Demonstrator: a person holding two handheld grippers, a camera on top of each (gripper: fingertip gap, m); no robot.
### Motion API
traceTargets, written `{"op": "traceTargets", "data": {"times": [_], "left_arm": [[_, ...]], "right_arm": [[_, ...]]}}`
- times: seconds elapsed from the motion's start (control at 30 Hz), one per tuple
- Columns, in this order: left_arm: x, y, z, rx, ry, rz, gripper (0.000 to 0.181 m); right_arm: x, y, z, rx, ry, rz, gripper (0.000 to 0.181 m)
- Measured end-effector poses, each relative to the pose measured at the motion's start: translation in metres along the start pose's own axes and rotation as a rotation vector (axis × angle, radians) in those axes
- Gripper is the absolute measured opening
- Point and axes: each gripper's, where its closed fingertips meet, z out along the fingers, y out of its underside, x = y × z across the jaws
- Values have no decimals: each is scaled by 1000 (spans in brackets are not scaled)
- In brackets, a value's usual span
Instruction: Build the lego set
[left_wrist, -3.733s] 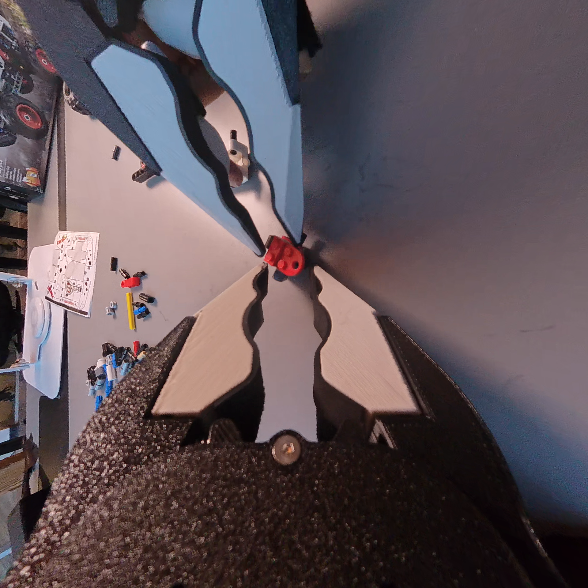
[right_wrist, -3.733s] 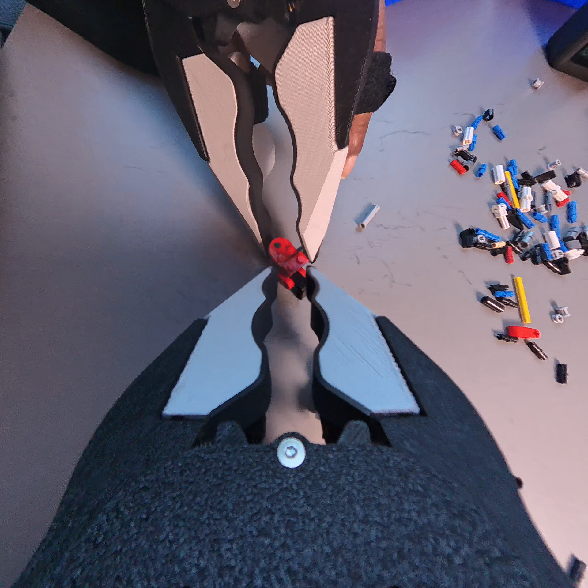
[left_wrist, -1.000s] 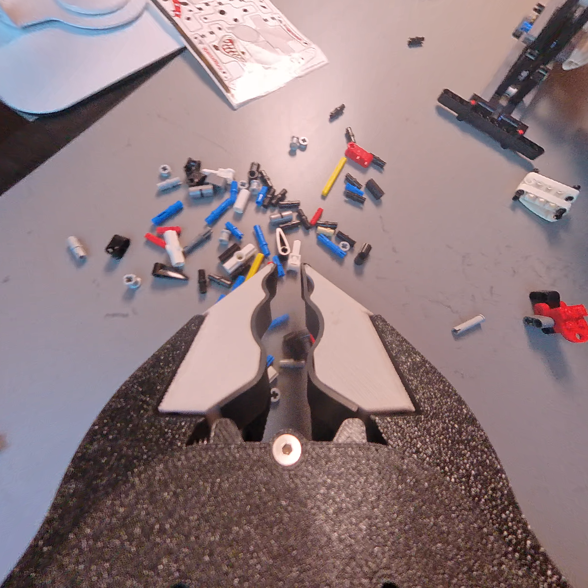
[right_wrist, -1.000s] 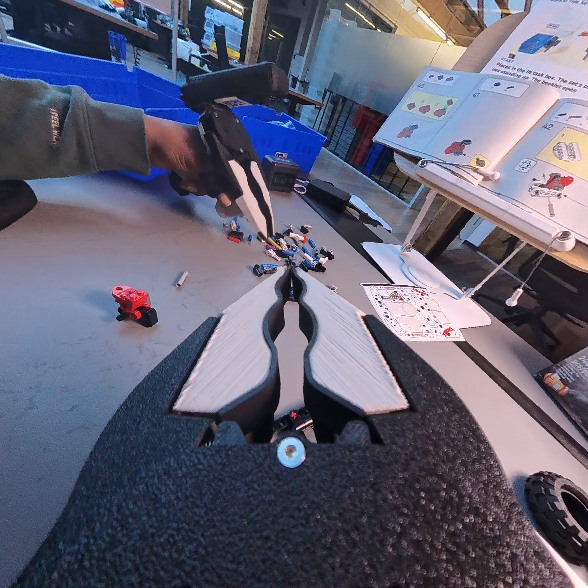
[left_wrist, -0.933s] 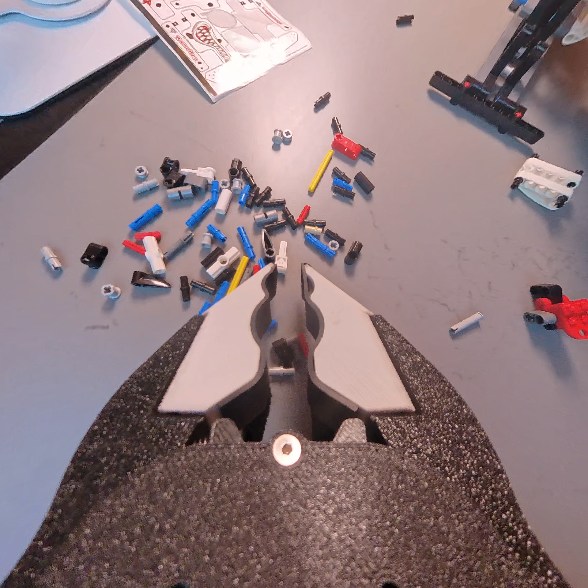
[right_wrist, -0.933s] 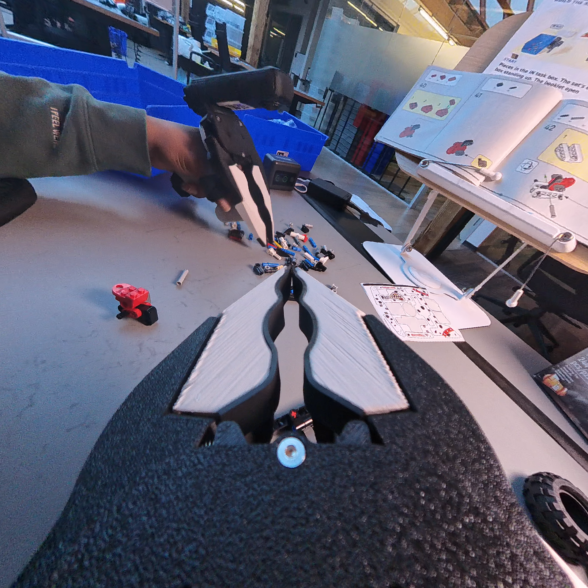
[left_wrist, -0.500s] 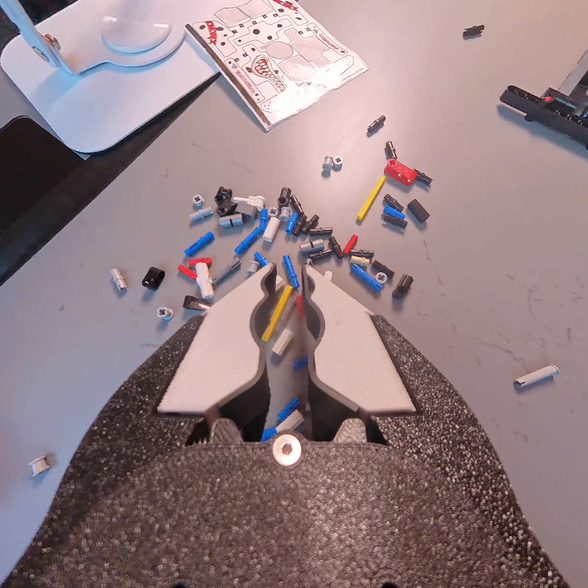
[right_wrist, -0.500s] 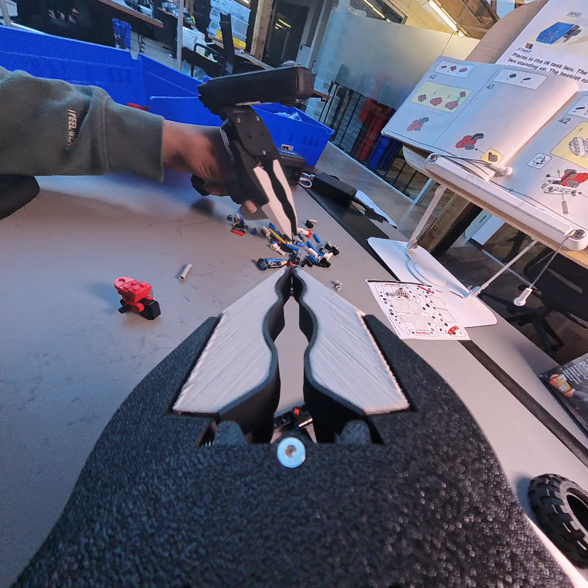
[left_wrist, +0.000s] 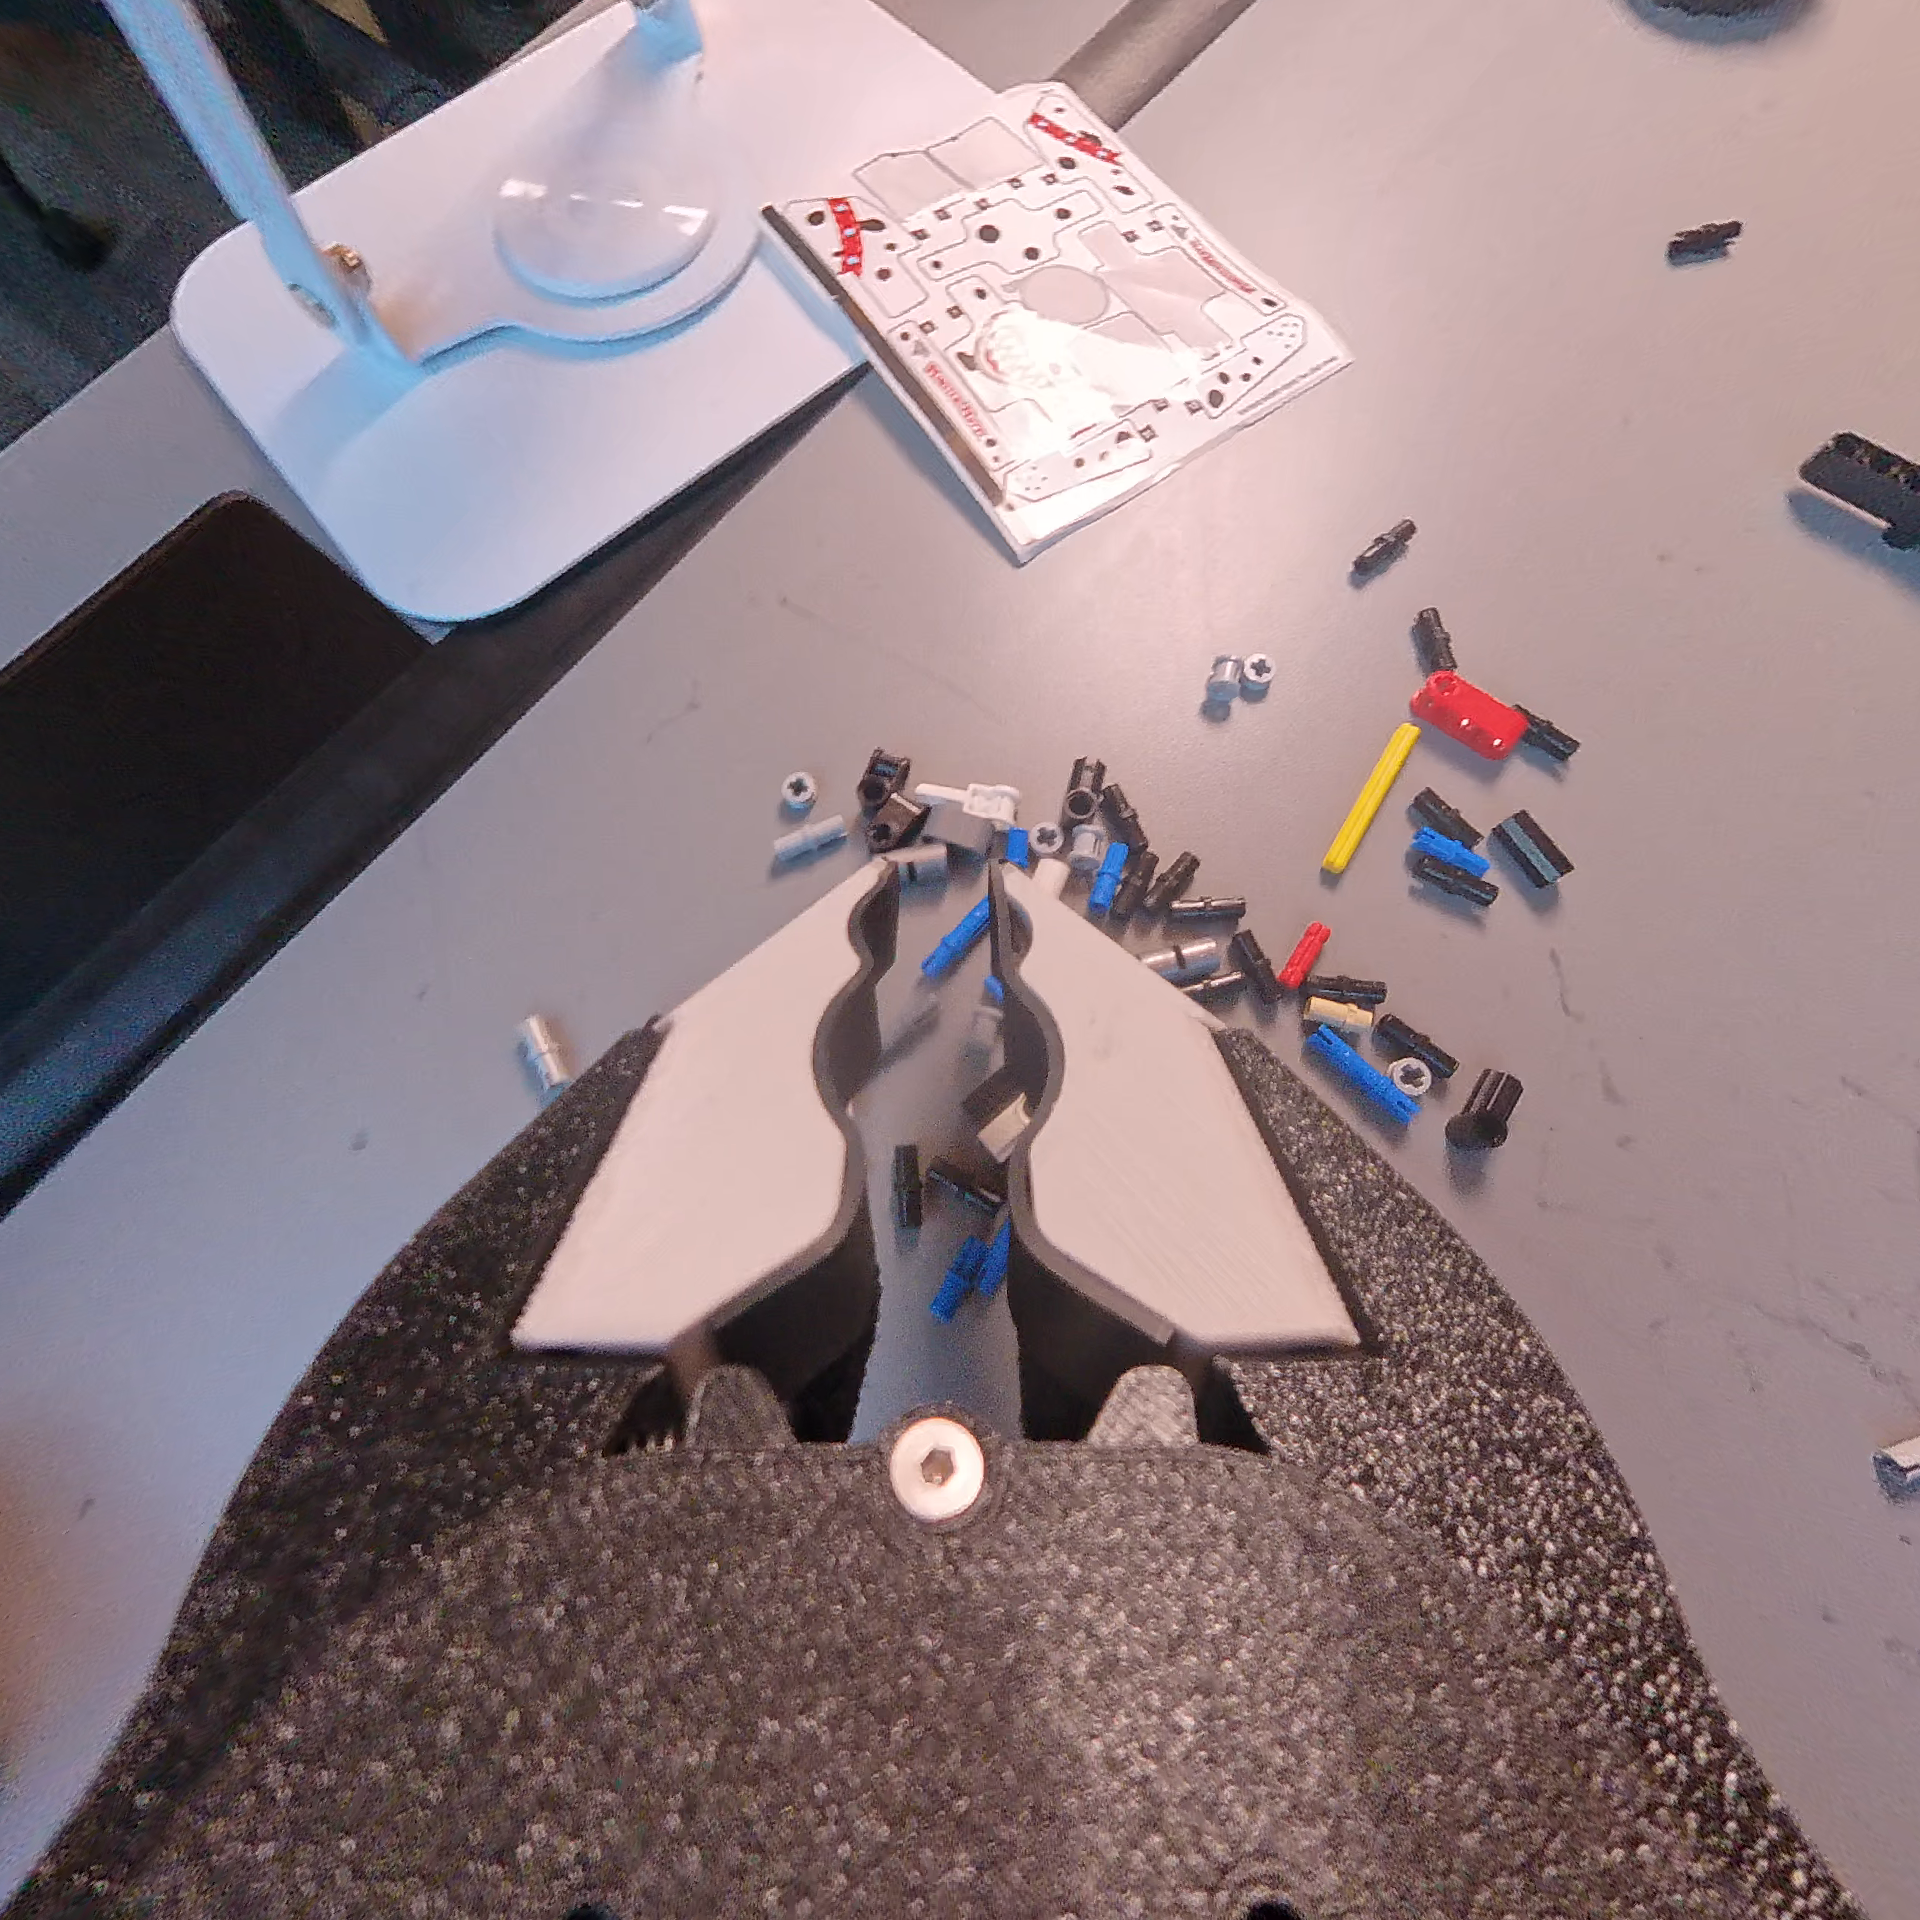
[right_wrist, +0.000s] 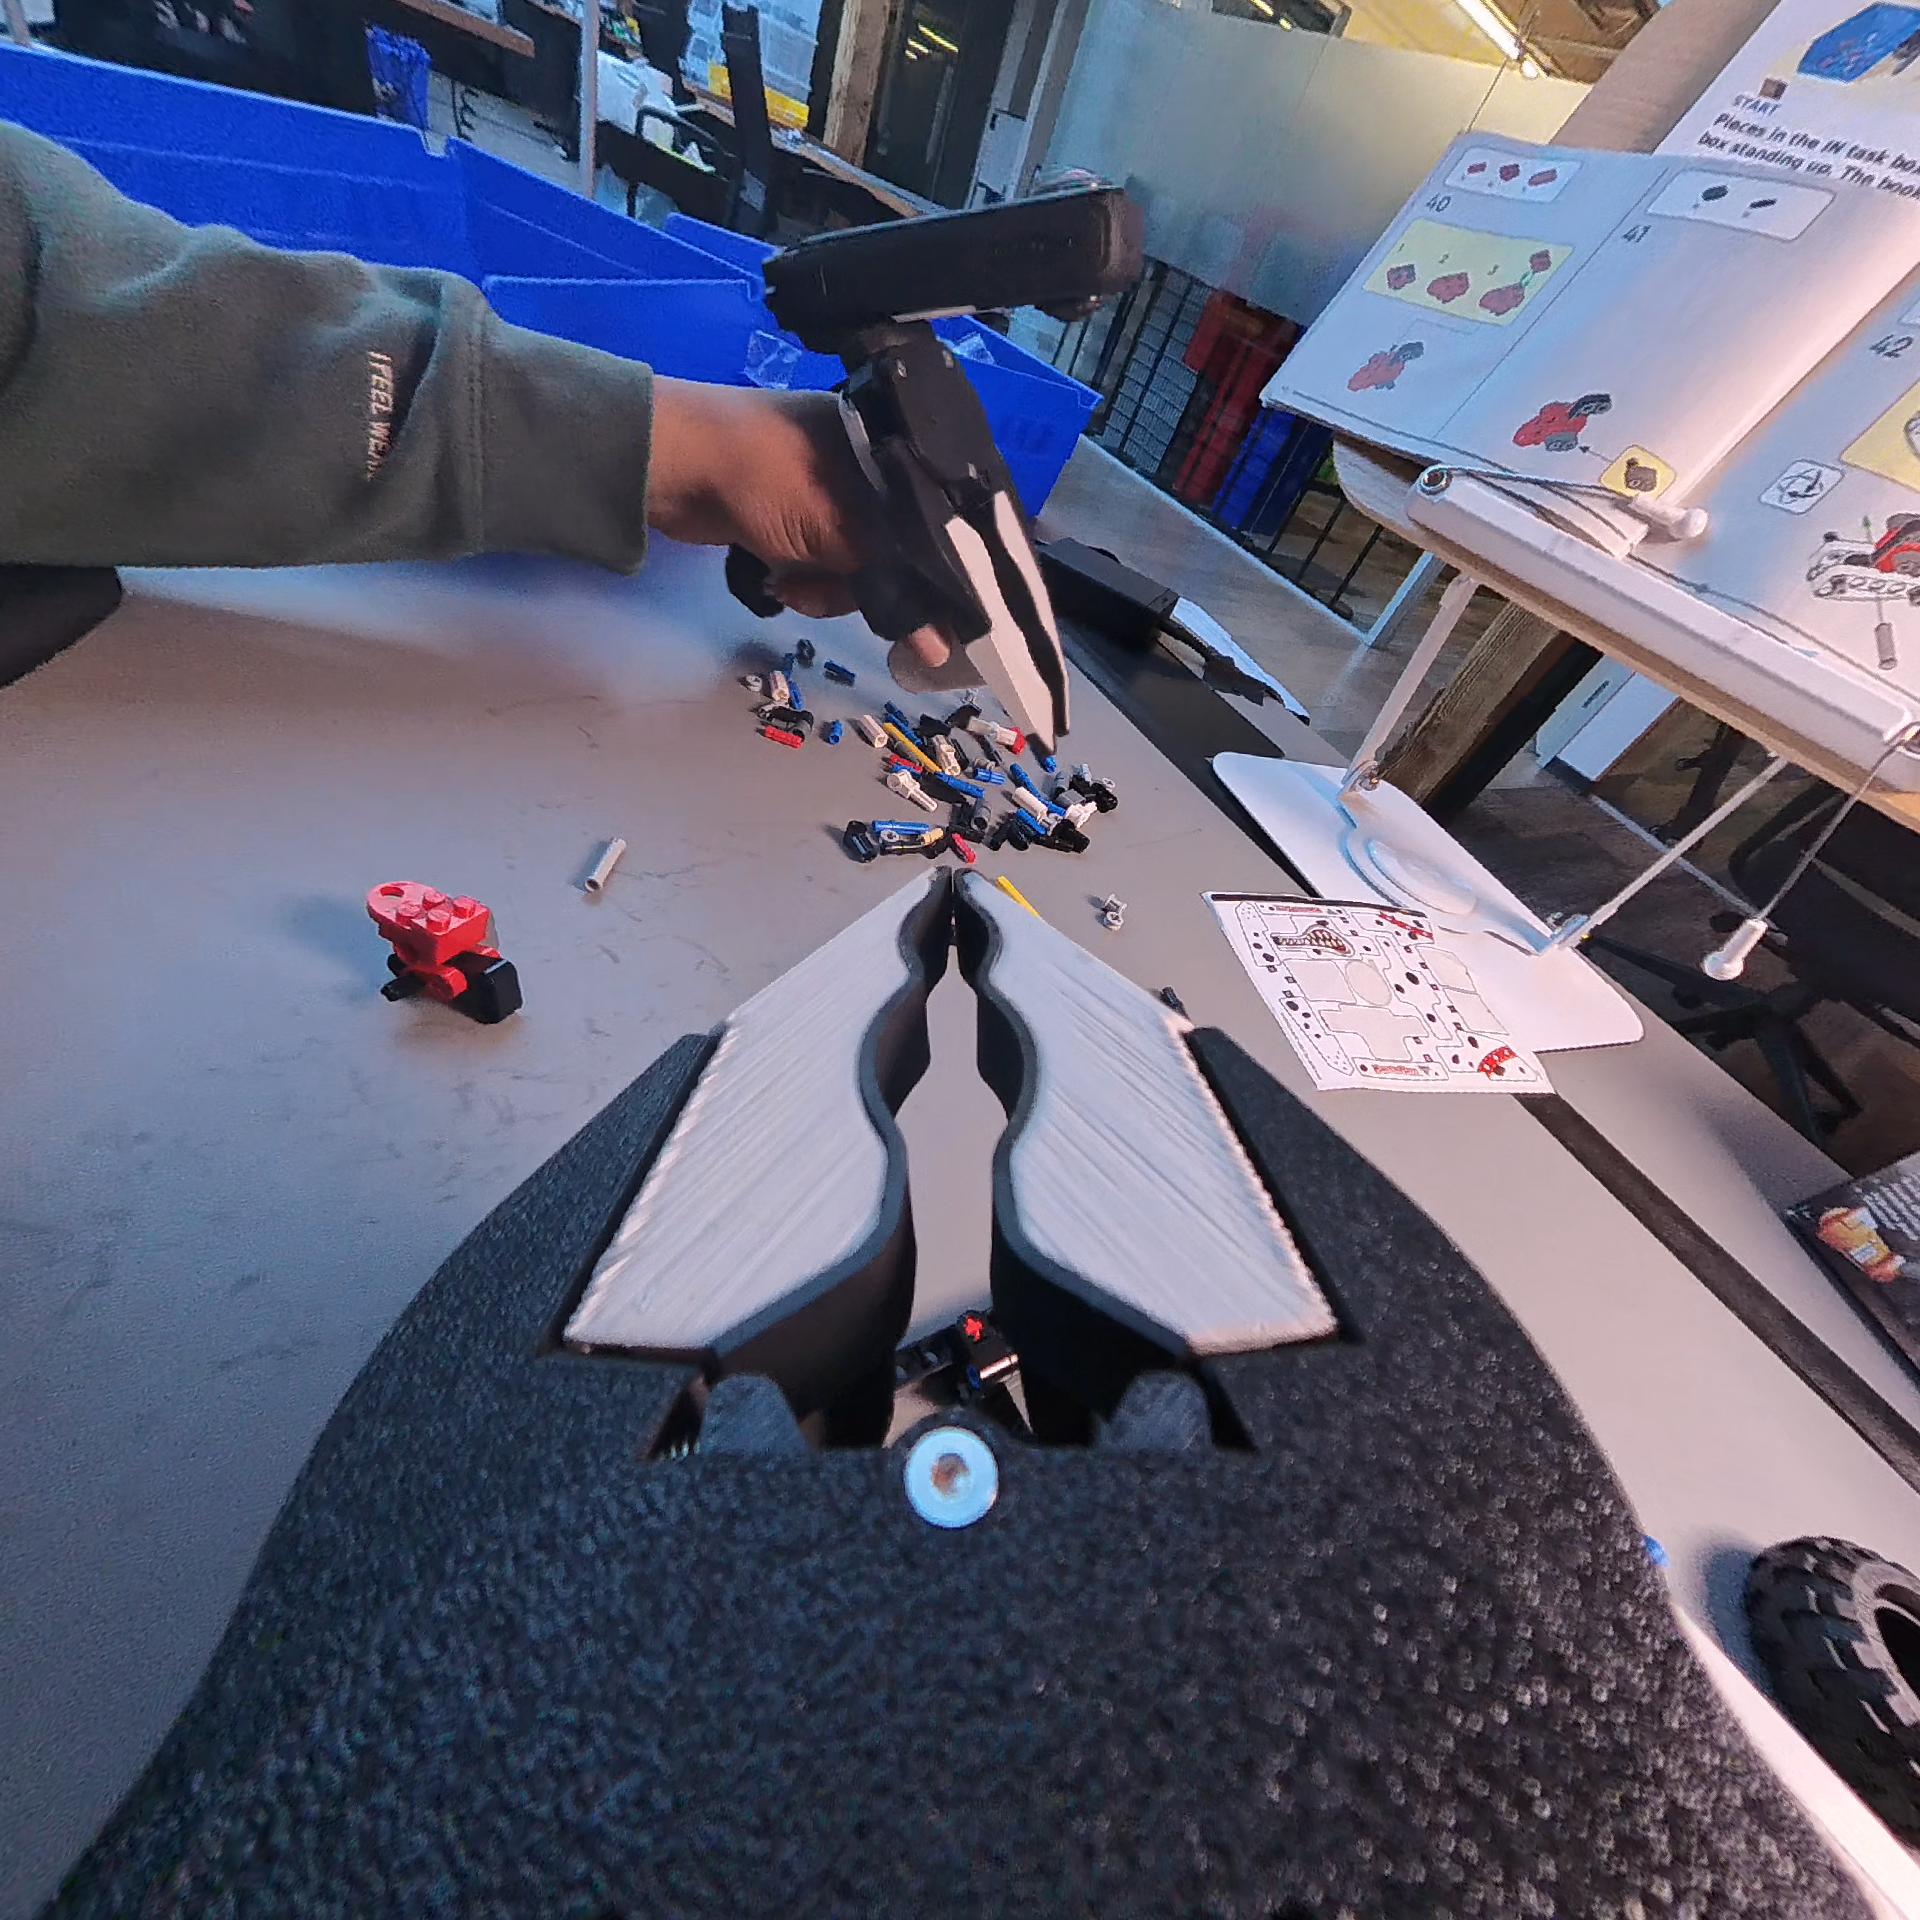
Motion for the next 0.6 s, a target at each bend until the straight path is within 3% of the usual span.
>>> {"op": "traceTargets", "data": {"times": [0.27,0.6], "left_arm": [[8,0,27,-86,-1,143,13],[8,5,27,-116,89,76,13]], "right_arm": [[1,4,0,-11,-4,1,0],[1,7,1,-21,-11,9,0]]}}
